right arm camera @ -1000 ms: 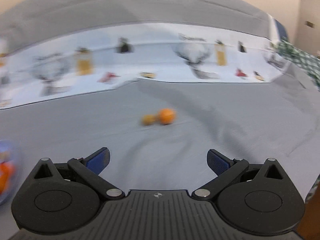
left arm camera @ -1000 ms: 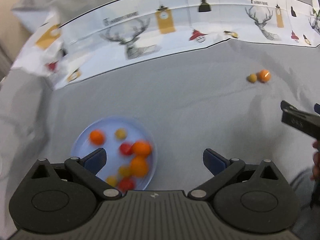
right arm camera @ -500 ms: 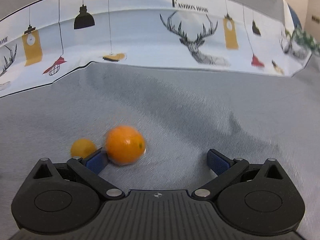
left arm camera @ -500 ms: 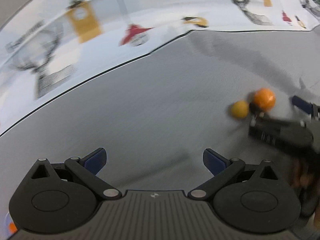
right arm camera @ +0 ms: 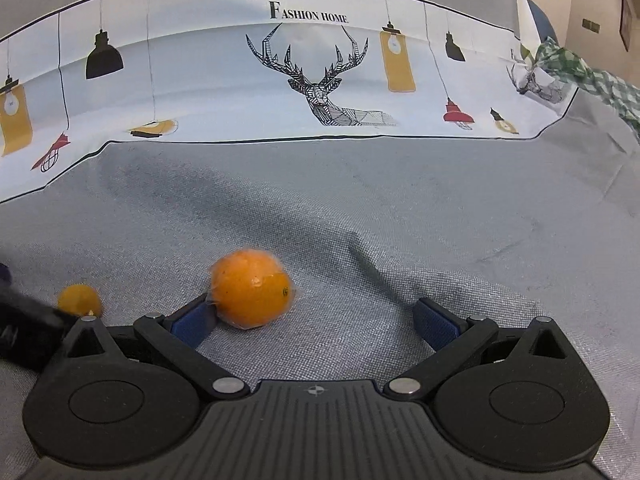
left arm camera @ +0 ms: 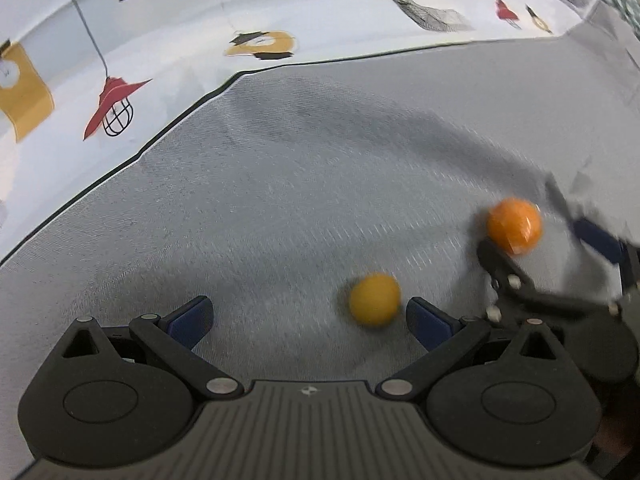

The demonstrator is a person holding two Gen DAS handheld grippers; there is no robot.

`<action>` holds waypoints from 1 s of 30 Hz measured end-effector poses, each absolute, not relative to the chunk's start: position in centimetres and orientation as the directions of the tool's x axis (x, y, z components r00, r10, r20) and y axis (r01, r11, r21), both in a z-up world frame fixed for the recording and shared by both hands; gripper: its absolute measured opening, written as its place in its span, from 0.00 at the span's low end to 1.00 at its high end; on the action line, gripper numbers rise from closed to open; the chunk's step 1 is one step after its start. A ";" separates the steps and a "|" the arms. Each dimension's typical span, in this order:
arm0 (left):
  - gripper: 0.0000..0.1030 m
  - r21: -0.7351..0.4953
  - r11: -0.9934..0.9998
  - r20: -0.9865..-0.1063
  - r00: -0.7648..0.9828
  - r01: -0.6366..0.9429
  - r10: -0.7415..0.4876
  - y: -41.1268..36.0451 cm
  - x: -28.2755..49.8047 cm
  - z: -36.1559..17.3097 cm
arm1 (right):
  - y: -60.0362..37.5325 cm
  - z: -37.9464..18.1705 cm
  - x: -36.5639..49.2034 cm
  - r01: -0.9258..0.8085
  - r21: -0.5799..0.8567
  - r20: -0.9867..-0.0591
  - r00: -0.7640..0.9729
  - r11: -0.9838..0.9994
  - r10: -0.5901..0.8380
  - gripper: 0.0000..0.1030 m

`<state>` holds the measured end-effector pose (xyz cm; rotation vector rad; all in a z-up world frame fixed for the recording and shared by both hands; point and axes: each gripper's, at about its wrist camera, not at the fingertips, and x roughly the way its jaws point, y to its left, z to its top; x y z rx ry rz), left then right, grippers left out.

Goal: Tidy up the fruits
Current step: 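Grasp the wrapped orange with the right gripper while the left gripper grasps the small yellow fruit, then carry the orange with the right gripper while the left gripper carries the yellow fruit to the plate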

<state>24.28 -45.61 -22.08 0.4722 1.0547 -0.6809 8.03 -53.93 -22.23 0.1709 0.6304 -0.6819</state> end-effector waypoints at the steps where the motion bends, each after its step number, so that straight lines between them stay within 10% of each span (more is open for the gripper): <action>1: 0.88 0.022 0.716 -0.897 0.331 0.698 -0.294 -45.5 24.4 -21.8 | -53.9 -22.2 8.1 0.635 -0.058 -0.593 0.599 0.770 -0.539 0.99; 2: 0.79 0.019 0.718 -0.890 0.339 0.696 -0.305 -45.5 24.3 -21.5 | -53.7 -22.2 8.0 0.634 -0.065 -0.590 0.598 0.770 -0.542 0.99; 3: 0.49 0.023 0.709 -0.885 0.344 0.705 -0.314 -45.5 24.2 -21.2 | -53.7 -22.2 8.0 0.634 -0.068 -0.589 0.598 0.770 -0.544 0.97; 4: 0.27 0.024 0.697 -0.887 0.337 0.717 -0.316 -45.5 24.0 -21.0 | -53.6 -22.0 7.9 0.634 -0.061 -0.587 0.602 0.771 -0.542 0.78; 6: 0.27 -0.038 0.725 -0.899 0.292 0.688 -0.325 -44.9 24.5 -20.8 | -53.9 -21.5 7.5 0.637 -0.015 -0.570 0.628 0.771 -0.530 0.39; 30: 0.27 0.004 0.882 -0.902 0.382 0.472 -0.201 -32.7 19.1 -11.8 | -54.7 -20.1 6.3 0.667 0.243 -0.581 0.682 0.704 -0.445 0.38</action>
